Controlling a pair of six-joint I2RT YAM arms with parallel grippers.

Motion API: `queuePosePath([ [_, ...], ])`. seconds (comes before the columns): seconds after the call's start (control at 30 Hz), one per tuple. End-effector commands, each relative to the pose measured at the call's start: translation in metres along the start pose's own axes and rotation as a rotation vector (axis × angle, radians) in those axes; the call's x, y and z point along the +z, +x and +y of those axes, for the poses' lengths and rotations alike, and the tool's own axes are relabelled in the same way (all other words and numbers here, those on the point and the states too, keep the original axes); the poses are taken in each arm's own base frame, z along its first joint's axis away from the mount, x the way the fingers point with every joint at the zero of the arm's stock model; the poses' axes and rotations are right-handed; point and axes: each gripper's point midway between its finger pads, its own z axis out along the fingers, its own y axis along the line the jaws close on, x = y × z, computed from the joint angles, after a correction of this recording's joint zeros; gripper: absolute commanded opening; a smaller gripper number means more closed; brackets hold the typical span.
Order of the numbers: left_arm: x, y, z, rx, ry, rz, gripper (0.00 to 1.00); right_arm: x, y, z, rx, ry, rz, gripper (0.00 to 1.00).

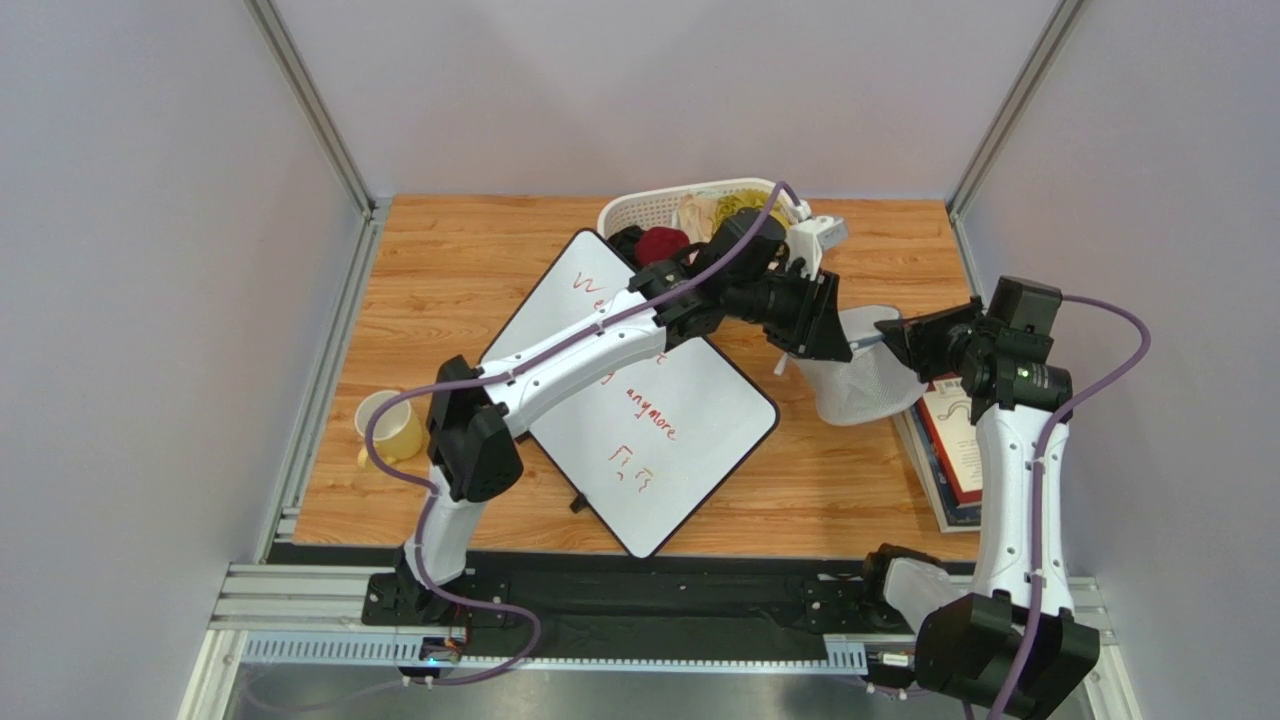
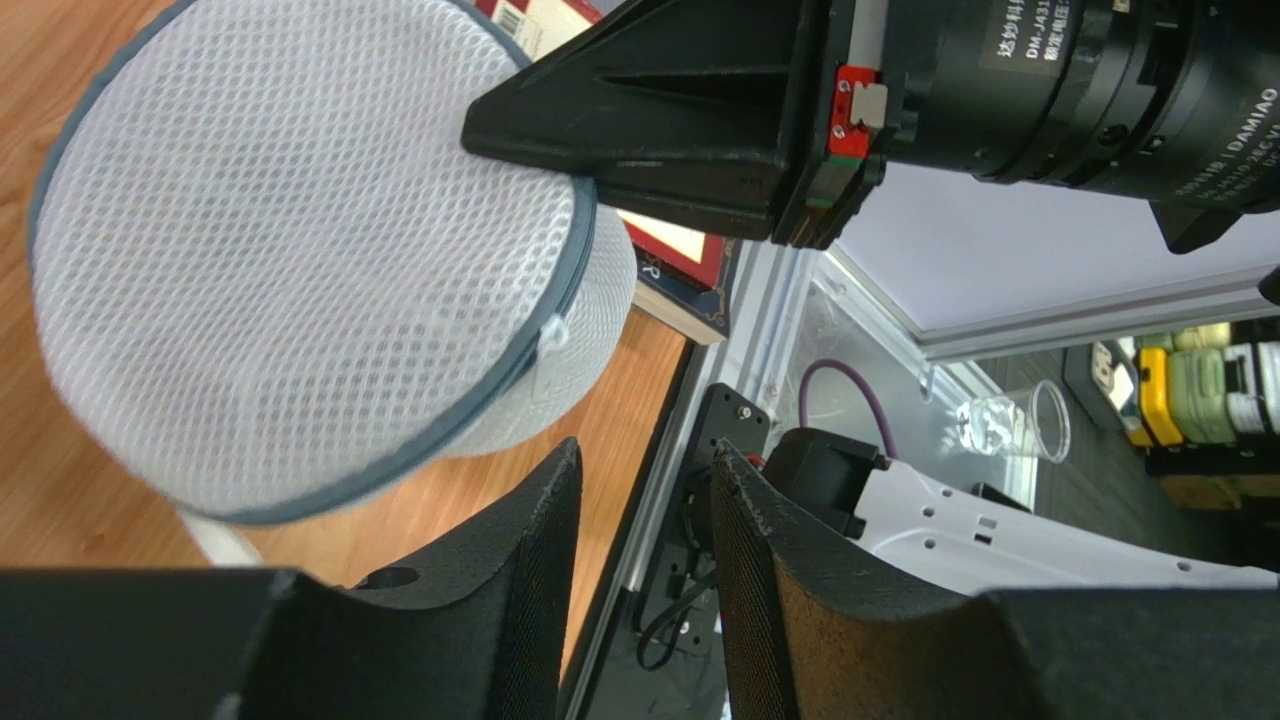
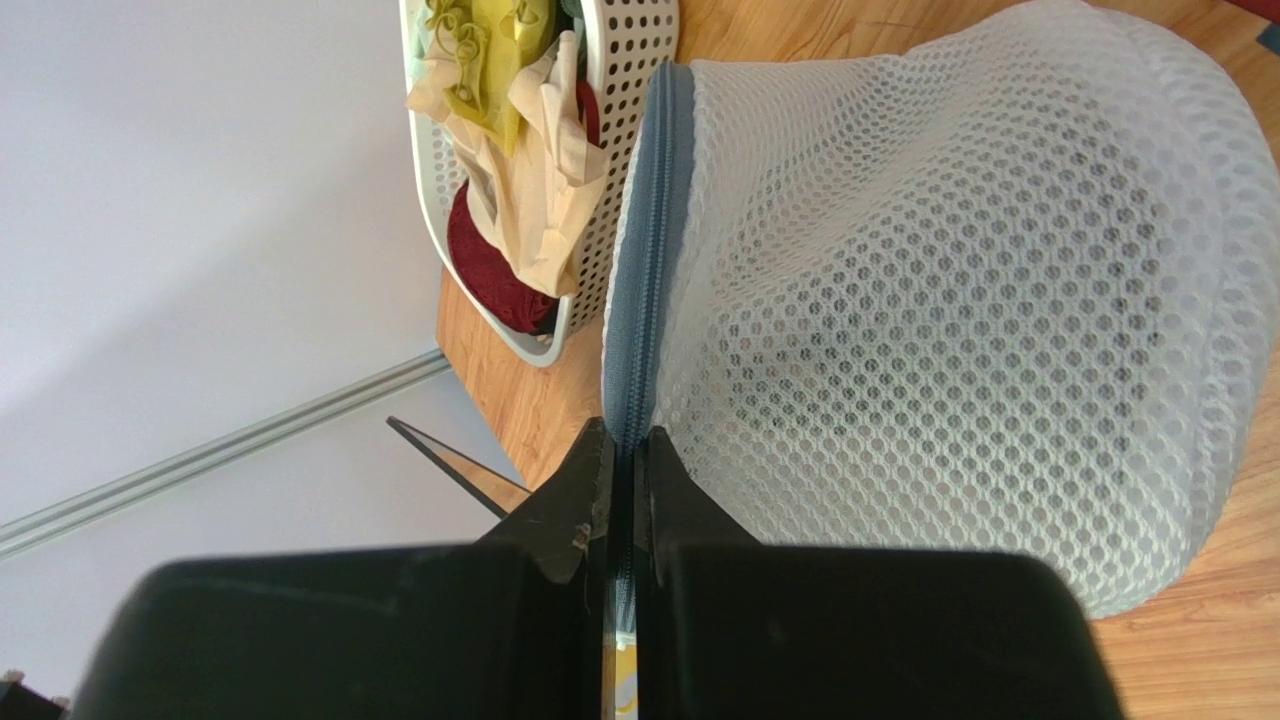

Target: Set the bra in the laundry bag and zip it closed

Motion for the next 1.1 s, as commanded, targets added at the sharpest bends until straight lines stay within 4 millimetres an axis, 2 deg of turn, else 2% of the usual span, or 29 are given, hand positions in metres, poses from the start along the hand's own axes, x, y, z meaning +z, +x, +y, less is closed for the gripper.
queuePosePath([
  [0.0, 0.009, -0.003, -0.007, 0.016, 0.059, 0.036, 0.44, -0.015, 0.001, 0.037, -0.038, -0.119, 0.003, 0.00],
  [0.13, 0.013, -0.001, 0.005, -0.002, 0.007, 0.036, 0.43, -0.019, -0.001, 0.040, -0.021, -0.124, -0.016, 0.00],
  [0.3, 0.011, 0.001, 0.016, -0.028, -0.061, 0.024, 0.45, -0.015, 0.002, 0.039, -0.003, -0.120, 0.001, 0.00],
  [0.37, 0.011, 0.000, 0.020, -0.030, -0.082, 0.011, 0.49, -0.015, 0.003, 0.040, 0.004, -0.129, 0.008, 0.00],
  [0.67, 0.018, -0.018, 0.020, -0.032, -0.080, -0.058, 0.50, -0.017, 0.006, 0.041, 0.012, -0.136, 0.014, 0.00],
  [0.9, 0.015, -0.028, 0.015, -0.036, -0.074, -0.089, 0.42, -0.015, 0.013, 0.037, -0.021, -0.122, 0.016, 0.00],
  [1.07, 0.014, -0.034, 0.013, -0.036, -0.071, -0.109, 0.42, -0.012, 0.019, 0.035, -0.044, -0.114, 0.022, 0.00],
])
